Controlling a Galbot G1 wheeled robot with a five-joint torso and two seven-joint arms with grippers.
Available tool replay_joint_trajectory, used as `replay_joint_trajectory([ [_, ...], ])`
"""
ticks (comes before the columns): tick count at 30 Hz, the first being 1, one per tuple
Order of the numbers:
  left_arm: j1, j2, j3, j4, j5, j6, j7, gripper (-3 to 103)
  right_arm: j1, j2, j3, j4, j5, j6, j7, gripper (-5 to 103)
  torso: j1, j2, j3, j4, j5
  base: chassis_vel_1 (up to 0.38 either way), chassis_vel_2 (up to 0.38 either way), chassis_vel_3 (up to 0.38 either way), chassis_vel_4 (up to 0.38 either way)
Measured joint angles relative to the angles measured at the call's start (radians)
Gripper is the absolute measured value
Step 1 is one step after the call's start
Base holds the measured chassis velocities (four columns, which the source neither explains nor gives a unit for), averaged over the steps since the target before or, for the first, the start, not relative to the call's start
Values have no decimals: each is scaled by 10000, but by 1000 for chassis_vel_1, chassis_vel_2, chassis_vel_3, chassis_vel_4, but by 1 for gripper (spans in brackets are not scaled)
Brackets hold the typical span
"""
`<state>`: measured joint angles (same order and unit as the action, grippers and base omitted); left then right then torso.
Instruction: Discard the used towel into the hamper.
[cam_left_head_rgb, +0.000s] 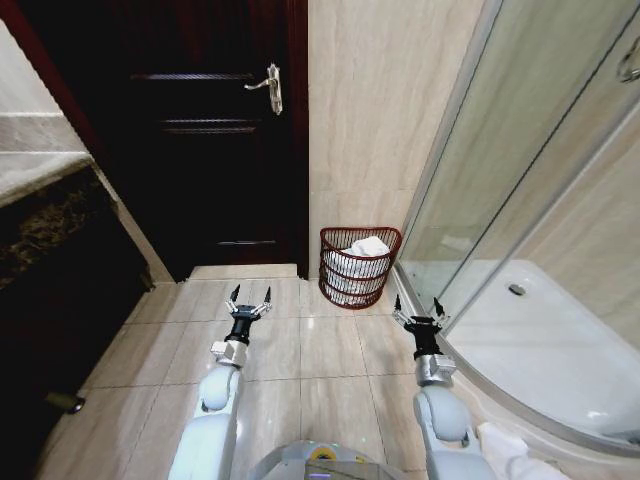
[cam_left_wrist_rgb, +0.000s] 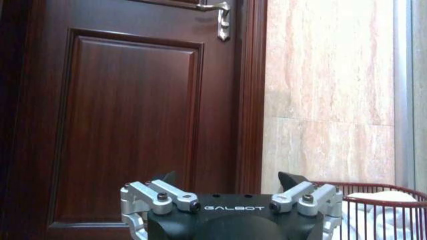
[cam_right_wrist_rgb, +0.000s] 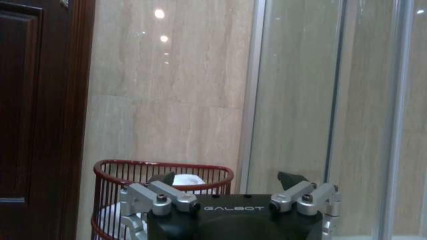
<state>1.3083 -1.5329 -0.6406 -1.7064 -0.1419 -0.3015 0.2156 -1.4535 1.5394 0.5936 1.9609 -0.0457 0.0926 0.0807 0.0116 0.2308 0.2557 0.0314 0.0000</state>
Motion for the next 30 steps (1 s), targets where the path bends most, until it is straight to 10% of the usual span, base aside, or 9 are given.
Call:
replay_joint_trajectory([
  [30, 0, 0, 0, 0, 0, 0, -1, 100, 0, 0, -1, 0, 0, 0, 0, 100, 0, 1, 0, -1, -1, -23, -25, -26, -23],
])
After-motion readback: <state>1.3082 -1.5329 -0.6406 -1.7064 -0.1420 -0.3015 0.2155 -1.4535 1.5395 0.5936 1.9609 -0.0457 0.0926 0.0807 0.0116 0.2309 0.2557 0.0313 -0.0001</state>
